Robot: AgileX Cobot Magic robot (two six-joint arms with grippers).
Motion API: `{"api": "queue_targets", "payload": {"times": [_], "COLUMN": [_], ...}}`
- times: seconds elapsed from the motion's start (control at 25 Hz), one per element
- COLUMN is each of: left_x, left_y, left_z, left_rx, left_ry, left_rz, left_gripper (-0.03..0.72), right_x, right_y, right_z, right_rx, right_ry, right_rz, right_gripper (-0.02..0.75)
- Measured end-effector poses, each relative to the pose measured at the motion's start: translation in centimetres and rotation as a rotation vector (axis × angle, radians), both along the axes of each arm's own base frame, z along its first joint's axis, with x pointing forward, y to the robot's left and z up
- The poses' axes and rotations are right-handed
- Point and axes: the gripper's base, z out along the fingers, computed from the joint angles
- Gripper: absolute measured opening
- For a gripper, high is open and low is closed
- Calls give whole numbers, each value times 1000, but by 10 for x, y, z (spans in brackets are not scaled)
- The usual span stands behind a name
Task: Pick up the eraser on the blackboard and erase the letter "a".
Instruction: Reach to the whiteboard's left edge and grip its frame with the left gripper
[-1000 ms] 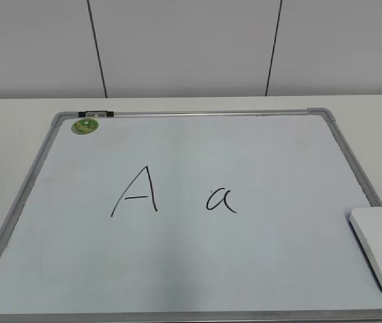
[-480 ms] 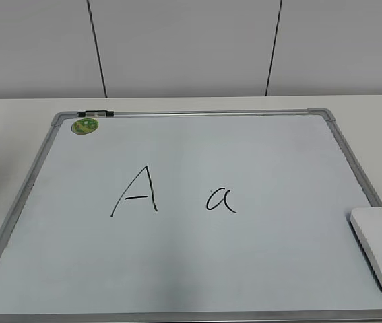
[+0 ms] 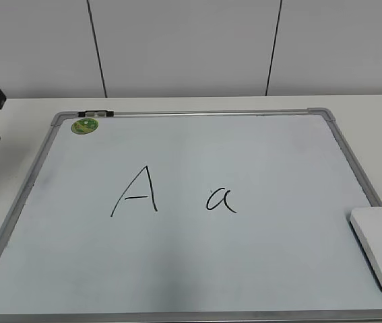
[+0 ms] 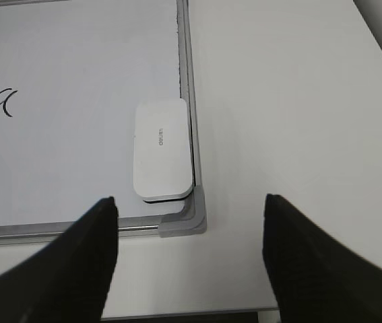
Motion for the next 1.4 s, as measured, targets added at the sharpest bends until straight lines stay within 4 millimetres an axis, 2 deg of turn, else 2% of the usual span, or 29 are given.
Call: {"api": "queue_targets", "payload": {"times": [0.32, 1.04, 1.4], "left_x": [34, 52, 59], "left_y": [0, 2, 2], "left_z": [-23, -96, -110], "left_rx": [14, 40, 43], "left_ry": [40, 191, 162], "left_rz": [-6, -14, -10], "left_gripper": [297, 297, 297], "right_x": [0, 0, 0], "right_y": [0, 0, 0], "right_z": [0, 0, 0], "right_rx": [0, 0, 0], "right_ry": [0, 0, 0], "right_rz": [0, 0, 0], "right_gripper": [501, 501, 501]}}
